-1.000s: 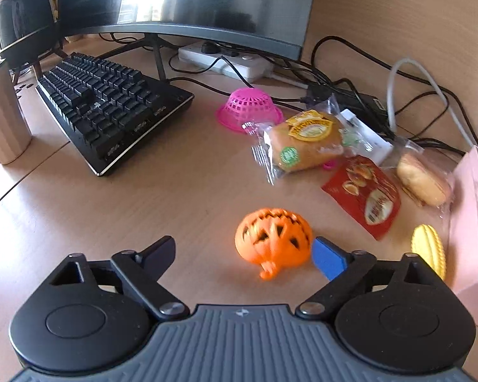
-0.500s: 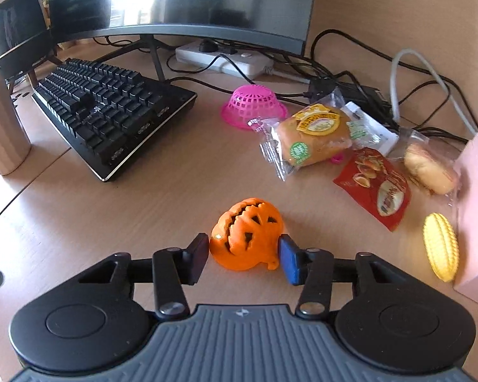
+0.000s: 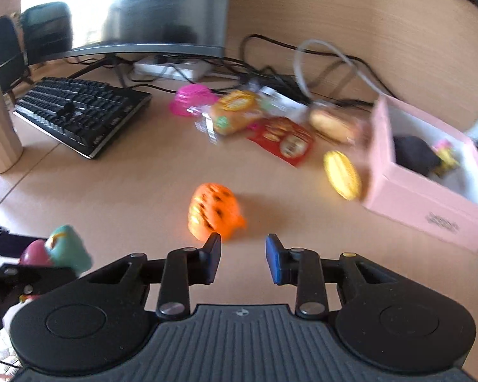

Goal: Organize objects
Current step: 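Grasp the orange pumpkin toy with the right tool while the left tool holds the pig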

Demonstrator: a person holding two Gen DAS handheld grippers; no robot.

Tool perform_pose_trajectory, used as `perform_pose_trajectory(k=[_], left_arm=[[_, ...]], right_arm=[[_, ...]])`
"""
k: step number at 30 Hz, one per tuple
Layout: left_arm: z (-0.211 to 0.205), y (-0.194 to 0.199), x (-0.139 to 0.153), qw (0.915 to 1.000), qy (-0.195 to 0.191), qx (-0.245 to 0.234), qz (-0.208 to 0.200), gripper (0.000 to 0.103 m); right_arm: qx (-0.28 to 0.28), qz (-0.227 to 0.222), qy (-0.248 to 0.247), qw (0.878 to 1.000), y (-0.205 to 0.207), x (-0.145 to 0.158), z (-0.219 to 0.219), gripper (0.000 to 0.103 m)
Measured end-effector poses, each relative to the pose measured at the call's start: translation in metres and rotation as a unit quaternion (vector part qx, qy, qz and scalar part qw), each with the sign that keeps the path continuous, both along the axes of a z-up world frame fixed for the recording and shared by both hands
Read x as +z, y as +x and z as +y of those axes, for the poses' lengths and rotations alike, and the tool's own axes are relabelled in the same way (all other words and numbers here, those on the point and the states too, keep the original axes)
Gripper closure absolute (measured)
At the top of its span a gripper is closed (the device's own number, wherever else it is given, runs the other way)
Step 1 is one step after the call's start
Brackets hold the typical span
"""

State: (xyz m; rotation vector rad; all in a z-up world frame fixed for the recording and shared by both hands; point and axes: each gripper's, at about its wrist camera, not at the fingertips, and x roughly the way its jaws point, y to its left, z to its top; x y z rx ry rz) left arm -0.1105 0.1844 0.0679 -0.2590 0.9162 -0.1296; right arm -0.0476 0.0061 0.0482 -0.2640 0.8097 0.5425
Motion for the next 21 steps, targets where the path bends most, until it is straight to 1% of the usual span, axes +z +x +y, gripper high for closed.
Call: perform_pose_trajectory(k=[2,3,4,7,9,11,13,18,21], left_arm=[[-0.008,0.004,0.0,0.9999,0.009,-0.014,0.005,0.055],[-0.011,0.006,0.001,0.9997,0.017,-0.018,0.007,0.055],[-0.013,0.007,0.002,0.9994,0.028,-0.018,0.009,0.055],[-0.011,0.006,0.004,0.999,0.042,-0.01,0.013,0.055],[-0.006,0.002,0.004,0.9988,0.046,-0.004,0.015,0.055],[-0.003,-0.006,0.006,0.9983,0.057,0.003,0.015,0.055],[0.003,-0.015,0.01,0.9977,0.066,0.012,0.014,0.055],[0.015,-0.038,0.026,0.9945,0.095,0.045,-0.001,0.055],[0.023,-0.047,0.032,0.9931,0.096,0.067,-0.005,0.055]], right_arm=[[-0.015,0.005,0.001,1.0,-0.002,-0.003,-0.012,0.062],[-0.02,0.006,0.003,1.0,-0.003,-0.003,-0.015,0.053],[-0.021,0.005,0.005,1.0,-0.003,-0.004,-0.017,0.048],[-0.014,0.002,0.005,1.0,-0.004,-0.005,-0.01,0.044],[-0.008,0.003,0.006,1.0,-0.002,-0.006,0.002,0.038],[0.002,0.003,0.011,1.0,0.001,-0.005,0.016,0.036],[0.01,0.008,0.018,1.0,0.007,-0.005,0.029,0.027],[0.015,0.018,0.014,1.0,0.026,-0.011,0.062,0.026],[0.017,0.023,-0.001,1.0,0.037,-0.019,0.077,0.026]])
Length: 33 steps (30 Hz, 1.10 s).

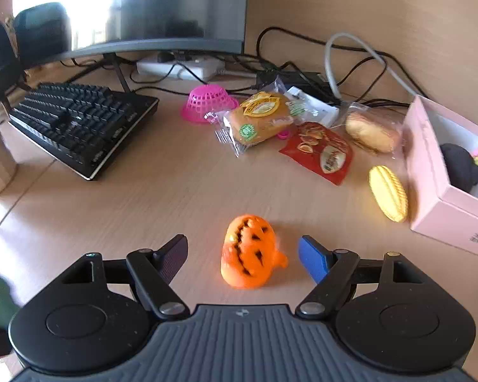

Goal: Organize objects
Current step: 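Grasp the orange pumpkin toy with the right tool while the left tool holds the pig, then release the pig and the pumpkin into the pink box with both tools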

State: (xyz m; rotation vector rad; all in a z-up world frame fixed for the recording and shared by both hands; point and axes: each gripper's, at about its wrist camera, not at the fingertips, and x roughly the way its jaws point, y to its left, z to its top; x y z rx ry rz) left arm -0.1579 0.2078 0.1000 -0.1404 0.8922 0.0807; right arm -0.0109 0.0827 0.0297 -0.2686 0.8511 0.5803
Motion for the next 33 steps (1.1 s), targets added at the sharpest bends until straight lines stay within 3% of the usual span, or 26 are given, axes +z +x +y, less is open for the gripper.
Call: perform_pose_trajectory(k=[6,10,18,22,33], left_arm=[[0.01,-0.011,0.007,0.9997,-0.011,0.017,-0.014,0.055],[0.01,-0.008,0.005,0.9995,-0.024,0.01,-0.015,0.055],[-0.011,0.015,-0.018,0.997,-0.063,-0.045,0.01,0.055],[-0.033,0.032,-0.025,0.9928,-0.072,-0.094,0.019,0.055],[-0.138,0.096,-0.037,0.9669,-0.075,-0.24,0.044,0.055]], right_arm=[[0.01,0.014,-0.021,1.0,0.006,-0.011,0.009,0.029],[0.014,0.025,-0.012,1.0,0.004,-0.009,0.003,0.057],[-0.019,0.014,-0.029,0.999,-0.018,-0.002,-0.039,0.057],[-0.063,-0.017,-0.058,0.996,-0.038,0.009,-0.075,0.057],[-0.22,-0.004,-0.057,0.974,-0.058,0.037,-0.196,0.057]])
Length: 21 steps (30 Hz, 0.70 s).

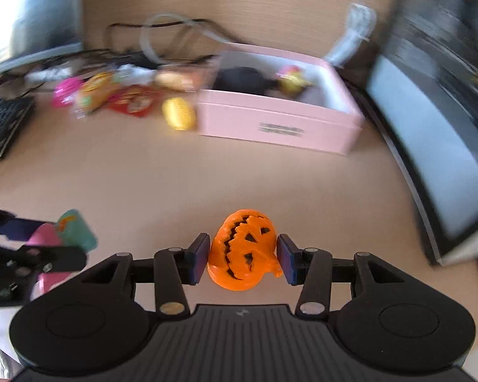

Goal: Organize objects
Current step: 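Release the pig and the pumpkin into the pink box with both tools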

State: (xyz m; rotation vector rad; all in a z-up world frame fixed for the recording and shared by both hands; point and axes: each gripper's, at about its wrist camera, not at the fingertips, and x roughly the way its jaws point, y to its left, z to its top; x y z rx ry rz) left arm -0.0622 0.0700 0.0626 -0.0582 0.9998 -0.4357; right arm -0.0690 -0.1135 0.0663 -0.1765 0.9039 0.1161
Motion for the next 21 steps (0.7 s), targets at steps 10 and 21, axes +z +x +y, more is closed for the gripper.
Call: perform_pose_trajectory(k=[10,21], left_arm=[[-0.071,0.046,0.012,0.999,0.009,-0.043,0.002,0.055],[-0.096,0.115,0.068,0.9957,-0.005,0.036,-0.085,0.055]], right_arm=[[-0.049,-0.018,0.02,0.998,0.017,0.029,-0.068,0.057],[-0.014,-0.05,0.055,0.997,0.051,0.03,-0.087,0.057]])
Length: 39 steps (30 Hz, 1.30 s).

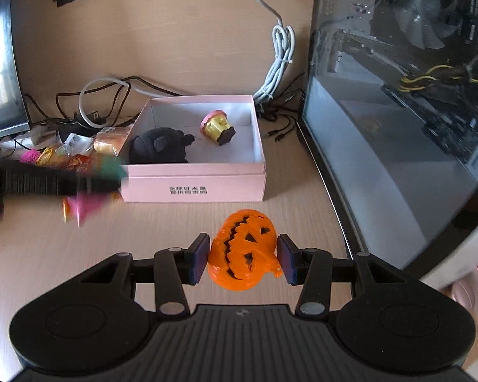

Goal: Organize objects
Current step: 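Release the pig and the pumpkin into the pink box with both tools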

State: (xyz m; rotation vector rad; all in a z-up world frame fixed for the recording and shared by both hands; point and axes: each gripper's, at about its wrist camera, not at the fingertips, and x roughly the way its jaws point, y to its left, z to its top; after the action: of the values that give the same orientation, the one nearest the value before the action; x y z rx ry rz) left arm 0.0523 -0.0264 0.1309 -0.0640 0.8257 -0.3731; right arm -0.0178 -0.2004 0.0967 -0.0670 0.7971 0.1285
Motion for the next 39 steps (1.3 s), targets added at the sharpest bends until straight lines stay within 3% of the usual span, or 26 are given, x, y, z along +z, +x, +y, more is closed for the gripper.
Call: perform_pose_trajectory(k=[3,7,11,17,21,23,25,27,32,36,39], left_arm=[[0.001,0.026,0.021,0.9989,-0.027,0.021,-0.032,0.055],[-0.008,0.054,0.043,0.9958,-0.036,0.03,-0.078,0.054],[-0.02,0.086,0.029,0.9948,-0.061,0.008,-0.082,0.053],[-0.006,0.084,0.007,0.9909,-0.096,0.057,-0.076,0.053],[-0.004,0.082,0.0,0.9919,-0.094,0.054,-0.066,0.052],[-0.018,0.093,0.002,0.9937,-0.092,0.023,-0.059,0.052],[-0.036,0.104,0.001,0.9972,-0.062,-0.009,-0.041,0.051],[-0.044,0.104,-0.003,0.9983,-0.032,-0.004,-0.048,0.052],[-0.039,0.101,-0.014,0.9977,-0.059,0.017,-0.028,0.052],[-0.042,0.096,-0.017,0.9985,-0.043,0.01,-0.032,0.052],[-0.034,0.091,-0.015,0.9974,-0.058,0.026,-0.034,0.052]], right_arm=[[0.026,-0.008,0.011,1.0,0.004,-0.006,-0.001,0.057],[0.041,0.015,0.032,0.999,0.013,-0.019,-0.002,0.057],[0.062,0.021,0.027,0.997,0.015,-0.026,0.0,0.057],[0.069,0.017,0.027,0.997,0.015,-0.029,-0.012,0.057],[0.077,0.027,0.025,0.996,0.023,-0.032,-0.009,0.057],[0.088,0.029,0.02,0.995,0.025,-0.033,-0.002,0.057],[0.097,0.027,0.016,0.995,0.024,-0.032,0.004,0.057],[0.102,0.028,0.017,0.994,0.023,-0.03,0.007,0.057],[0.1,0.019,0.021,0.995,0.021,-0.021,0.004,0.057],[0.099,0.016,0.033,0.994,0.021,-0.018,-0.003,0.057],[0.101,0.014,0.035,0.994,0.024,-0.017,-0.006,0.057]])
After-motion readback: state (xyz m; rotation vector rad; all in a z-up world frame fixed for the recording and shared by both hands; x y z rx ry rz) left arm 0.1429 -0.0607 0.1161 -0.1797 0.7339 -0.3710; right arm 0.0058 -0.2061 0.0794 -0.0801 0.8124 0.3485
